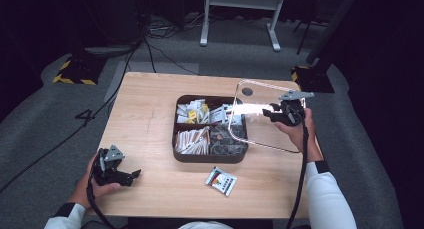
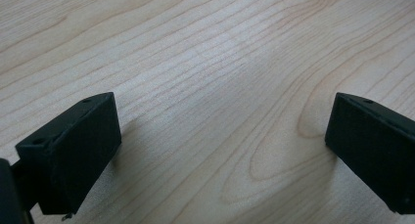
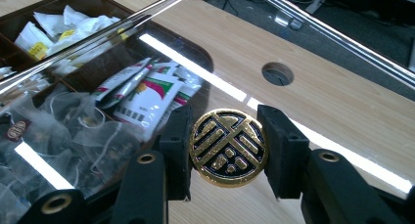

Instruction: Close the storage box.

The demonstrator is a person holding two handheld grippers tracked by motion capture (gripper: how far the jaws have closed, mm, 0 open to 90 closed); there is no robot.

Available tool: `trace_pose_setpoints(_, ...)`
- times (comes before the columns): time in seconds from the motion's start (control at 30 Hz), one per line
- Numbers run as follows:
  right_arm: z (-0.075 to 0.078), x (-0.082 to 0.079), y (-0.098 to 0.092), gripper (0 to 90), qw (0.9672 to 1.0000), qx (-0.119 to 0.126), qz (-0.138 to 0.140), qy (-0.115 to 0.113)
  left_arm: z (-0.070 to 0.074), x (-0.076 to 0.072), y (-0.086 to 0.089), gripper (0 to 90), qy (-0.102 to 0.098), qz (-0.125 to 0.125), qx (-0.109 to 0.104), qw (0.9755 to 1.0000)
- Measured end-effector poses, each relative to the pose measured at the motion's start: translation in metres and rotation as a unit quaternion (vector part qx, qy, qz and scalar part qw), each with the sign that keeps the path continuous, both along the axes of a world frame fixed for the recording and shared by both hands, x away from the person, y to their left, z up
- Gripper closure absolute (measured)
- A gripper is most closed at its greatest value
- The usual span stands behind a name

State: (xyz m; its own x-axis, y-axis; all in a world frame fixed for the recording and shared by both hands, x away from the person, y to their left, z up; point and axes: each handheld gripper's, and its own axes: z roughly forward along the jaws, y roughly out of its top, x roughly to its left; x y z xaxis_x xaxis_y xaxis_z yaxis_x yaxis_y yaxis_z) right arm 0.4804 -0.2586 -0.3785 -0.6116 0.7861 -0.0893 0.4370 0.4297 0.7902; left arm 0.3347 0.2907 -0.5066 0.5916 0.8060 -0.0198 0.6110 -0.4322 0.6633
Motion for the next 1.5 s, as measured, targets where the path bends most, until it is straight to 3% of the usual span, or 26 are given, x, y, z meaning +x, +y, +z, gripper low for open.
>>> trace_pose_setpoints(0.83, -0.007, 0.008, 0.082, 59.5, 0.9983, 0.004, 0.058, 0.011, 0.0, 0.0, 0.0, 0.5, -0.001, 0.001, 0.001, 1.0)
trace_pose_setpoints(1.5, -0.026, 0.018, 0.145, 59.5, 0.9952, -0.005, 0.091, 0.034, 0.0, 0.0, 0.0, 0.5, 0.0, 0.0, 0.001, 1.0)
